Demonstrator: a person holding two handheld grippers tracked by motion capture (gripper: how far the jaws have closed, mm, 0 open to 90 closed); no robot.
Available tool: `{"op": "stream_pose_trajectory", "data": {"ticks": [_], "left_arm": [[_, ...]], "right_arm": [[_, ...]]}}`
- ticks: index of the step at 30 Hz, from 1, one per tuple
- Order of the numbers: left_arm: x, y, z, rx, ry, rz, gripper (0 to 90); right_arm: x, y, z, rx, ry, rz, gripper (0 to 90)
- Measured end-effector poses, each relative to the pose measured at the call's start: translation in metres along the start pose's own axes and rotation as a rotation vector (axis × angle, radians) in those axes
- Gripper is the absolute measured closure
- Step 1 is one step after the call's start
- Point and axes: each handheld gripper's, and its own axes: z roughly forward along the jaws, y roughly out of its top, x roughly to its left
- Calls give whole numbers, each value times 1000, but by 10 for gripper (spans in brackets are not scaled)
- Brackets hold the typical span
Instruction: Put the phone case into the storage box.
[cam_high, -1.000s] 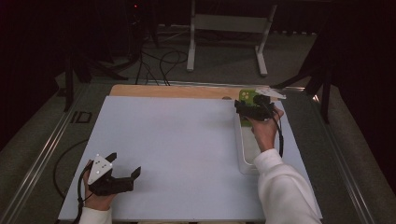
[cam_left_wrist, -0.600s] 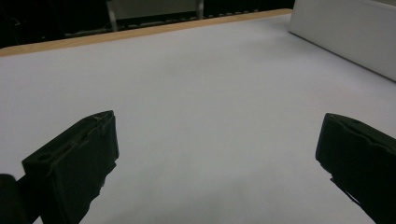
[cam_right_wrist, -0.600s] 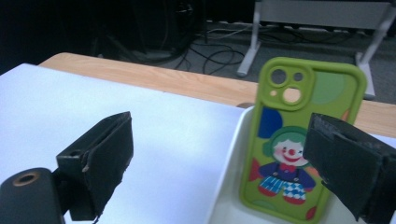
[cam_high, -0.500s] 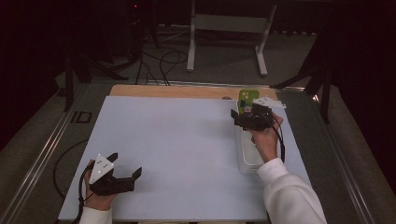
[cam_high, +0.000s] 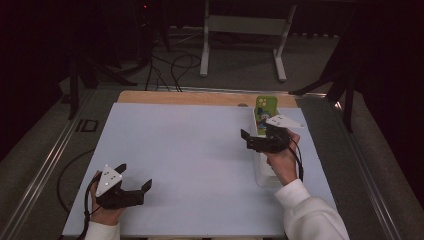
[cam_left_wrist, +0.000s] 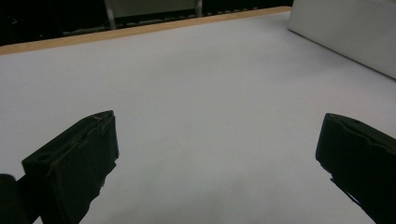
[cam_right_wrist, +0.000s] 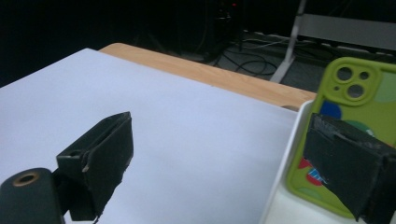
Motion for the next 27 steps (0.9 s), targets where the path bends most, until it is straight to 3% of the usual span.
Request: {"op": "stream_pose_trajectory", "data": {"ticks": [7, 13, 27], "left_arm": [[0, 0, 0, 2, -1, -1, 0], [0, 0, 1, 5, -3, -2, 0], [1, 1, 1, 9, -7, 1, 0]], "right_arm": [[10, -6, -13, -14, 37, -7, 84], [17, -9, -21, 7, 80, -24, 84], [19, -28, -42, -25, 93, -21, 84]]}}
